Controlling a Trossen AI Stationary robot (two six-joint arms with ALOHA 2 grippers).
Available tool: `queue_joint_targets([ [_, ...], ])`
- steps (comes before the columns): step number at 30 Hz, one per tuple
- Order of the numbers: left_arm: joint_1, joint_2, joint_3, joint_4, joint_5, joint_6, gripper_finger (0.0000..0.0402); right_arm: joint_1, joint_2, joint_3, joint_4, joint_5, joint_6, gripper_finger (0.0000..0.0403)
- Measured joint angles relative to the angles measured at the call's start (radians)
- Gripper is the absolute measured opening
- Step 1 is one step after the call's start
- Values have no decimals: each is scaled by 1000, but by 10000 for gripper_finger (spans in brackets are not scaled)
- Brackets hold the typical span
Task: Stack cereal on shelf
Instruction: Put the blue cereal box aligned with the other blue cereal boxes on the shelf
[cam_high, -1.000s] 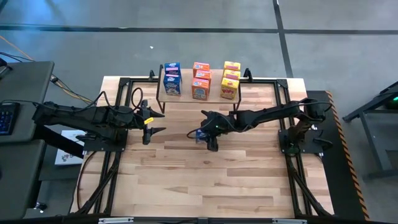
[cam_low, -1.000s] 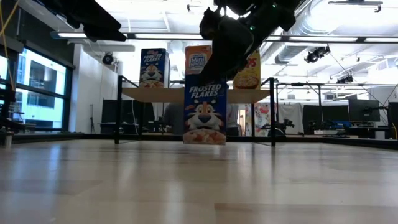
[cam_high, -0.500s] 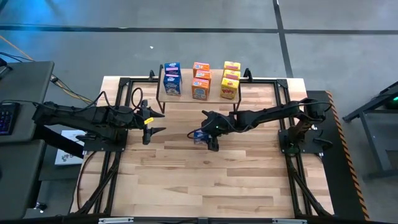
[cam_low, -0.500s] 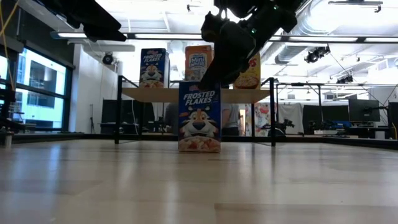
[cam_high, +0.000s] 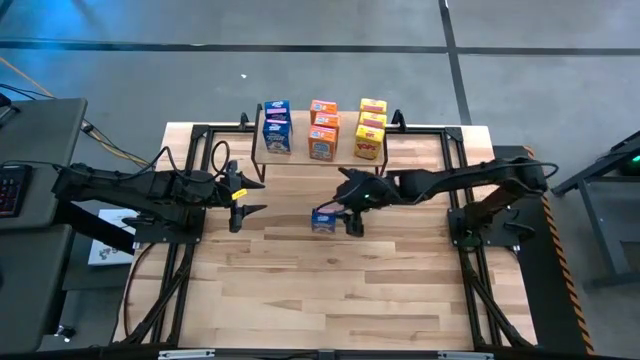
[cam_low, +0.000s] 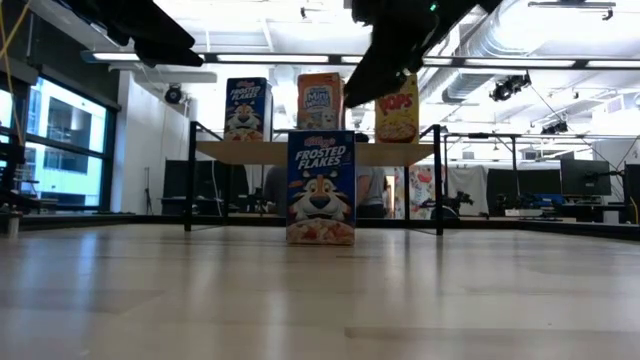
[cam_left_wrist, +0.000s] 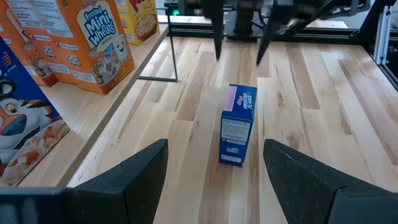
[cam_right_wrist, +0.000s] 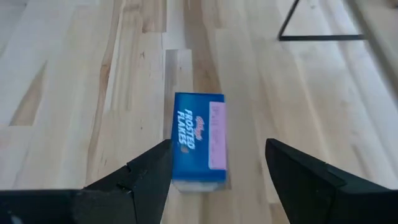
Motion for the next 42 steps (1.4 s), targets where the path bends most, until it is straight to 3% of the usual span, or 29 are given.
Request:
queue_joint_targets([
  [6,0,0,0,1,0,0,257,19,-126,-29,-42,28,13,248],
  [12,0,0,0,0,0,0,257,60,-339,-389,312,67,20,248],
  [16,0,0,0,0,0,0,257,64,-522,-574,409,114,83,248],
  [28,0,0,0,0,0,0,257,70,-1004,-856,360,139,79,248],
  [42,0,0,0,0,0,0,257,70,-1351,-1005,283,174,61,248],
])
